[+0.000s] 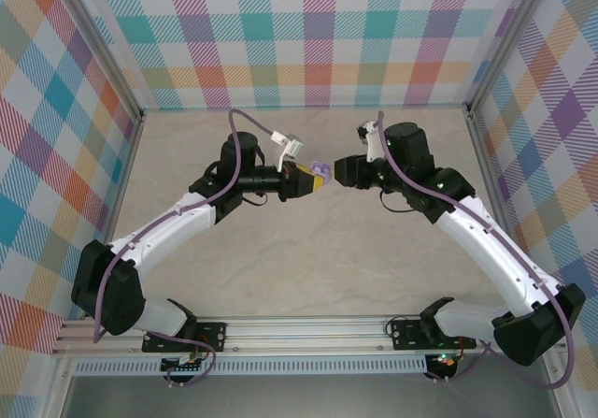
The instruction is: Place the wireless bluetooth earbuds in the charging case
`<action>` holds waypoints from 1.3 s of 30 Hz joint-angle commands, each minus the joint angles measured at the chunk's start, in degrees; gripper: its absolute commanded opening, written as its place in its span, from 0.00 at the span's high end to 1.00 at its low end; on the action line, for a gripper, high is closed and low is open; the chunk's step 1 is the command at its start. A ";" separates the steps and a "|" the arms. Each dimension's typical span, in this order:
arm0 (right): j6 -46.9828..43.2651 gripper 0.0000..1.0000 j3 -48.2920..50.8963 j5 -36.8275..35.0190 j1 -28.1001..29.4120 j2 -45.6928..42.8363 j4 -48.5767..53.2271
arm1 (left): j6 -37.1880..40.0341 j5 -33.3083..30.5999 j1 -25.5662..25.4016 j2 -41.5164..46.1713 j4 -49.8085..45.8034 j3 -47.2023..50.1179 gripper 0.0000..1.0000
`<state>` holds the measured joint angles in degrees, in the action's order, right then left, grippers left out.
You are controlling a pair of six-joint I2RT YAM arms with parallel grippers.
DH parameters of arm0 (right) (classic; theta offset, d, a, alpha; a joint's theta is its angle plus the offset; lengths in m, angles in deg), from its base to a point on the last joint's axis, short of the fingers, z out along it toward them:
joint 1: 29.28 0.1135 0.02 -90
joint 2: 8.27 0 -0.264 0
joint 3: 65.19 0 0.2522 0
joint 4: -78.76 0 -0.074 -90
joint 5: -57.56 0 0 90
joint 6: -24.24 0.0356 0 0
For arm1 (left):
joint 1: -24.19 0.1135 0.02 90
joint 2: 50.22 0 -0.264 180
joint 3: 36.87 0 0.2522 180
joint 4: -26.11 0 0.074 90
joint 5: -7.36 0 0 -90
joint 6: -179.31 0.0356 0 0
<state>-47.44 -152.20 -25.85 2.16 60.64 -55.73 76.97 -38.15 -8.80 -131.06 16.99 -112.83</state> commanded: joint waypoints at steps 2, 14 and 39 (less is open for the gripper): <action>3.49 0.54 -1.82 -1.59 -2.57 0.77 2.95 | 1.52 1.17 -0.73 3.34 0.79 -0.75 0.94; 3.97 0.70 1.65 10.72 -5.33 3.52 -2.26 | 2.58 6.80 -0.82 5.75 1.79 -1.70 0.93; 5.47 0.79 3.64 30.05 -6.05 3.96 -12.83 | 2.51 8.20 -0.89 6.96 2.14 -1.33 0.93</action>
<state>-42.41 -148.99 1.38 -3.50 65.31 -65.63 78.67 -31.02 -8.80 -124.98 17.30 -112.83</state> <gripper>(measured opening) 0.206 0.212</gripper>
